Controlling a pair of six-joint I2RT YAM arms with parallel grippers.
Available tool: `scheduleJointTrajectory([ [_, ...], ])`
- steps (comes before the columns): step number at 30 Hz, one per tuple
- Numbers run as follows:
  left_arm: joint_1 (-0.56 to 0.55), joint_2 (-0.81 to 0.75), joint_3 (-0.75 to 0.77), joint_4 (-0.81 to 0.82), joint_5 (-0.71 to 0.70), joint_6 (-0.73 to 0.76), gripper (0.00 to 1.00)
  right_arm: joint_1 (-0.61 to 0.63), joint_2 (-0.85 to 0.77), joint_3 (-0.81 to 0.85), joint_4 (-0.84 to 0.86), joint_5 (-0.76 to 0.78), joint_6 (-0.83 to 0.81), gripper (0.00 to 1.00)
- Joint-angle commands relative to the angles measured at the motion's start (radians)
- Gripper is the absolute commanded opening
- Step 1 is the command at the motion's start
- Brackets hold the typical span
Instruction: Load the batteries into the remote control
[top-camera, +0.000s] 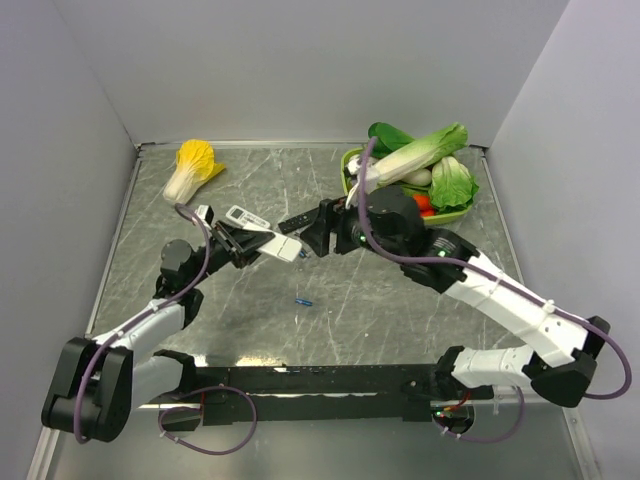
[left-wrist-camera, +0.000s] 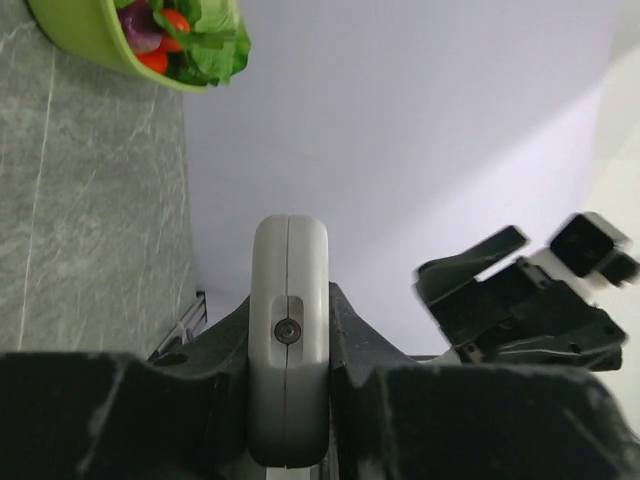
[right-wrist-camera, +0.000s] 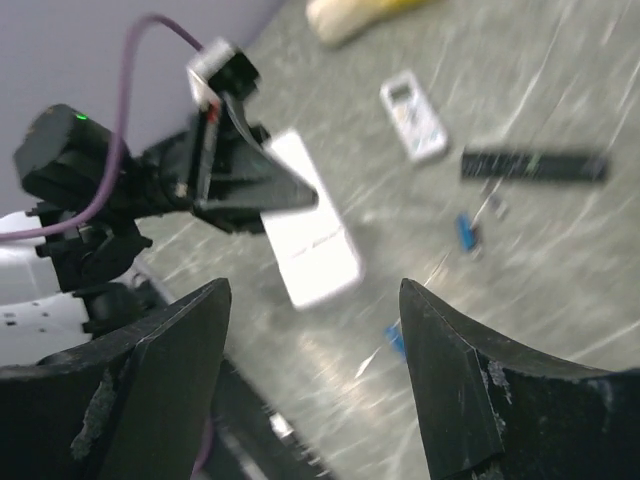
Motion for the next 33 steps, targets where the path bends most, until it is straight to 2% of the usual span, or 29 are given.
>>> scheduleJointTrajectory([
  [1, -0.002, -0.047, -0.018, 0.111, -0.094, 0.011, 0.03, -0.006, 0.046, -0.033, -0.070, -0.029, 0.308, 0.74],
  [11, -0.011, -0.093, -0.050, 0.147, -0.147, 0.034, 0.05, -0.016, 0.118, -0.044, -0.024, -0.051, 0.389, 0.69],
  [23, -0.028, -0.096, -0.050, 0.200, -0.147, 0.031, 0.06, -0.029, 0.161, -0.069, 0.060, -0.108, 0.438, 0.59],
  [33, -0.032, -0.108, -0.043, 0.199, -0.148, 0.040, 0.06, -0.049, 0.183, -0.079, 0.095, -0.146, 0.472, 0.55],
])
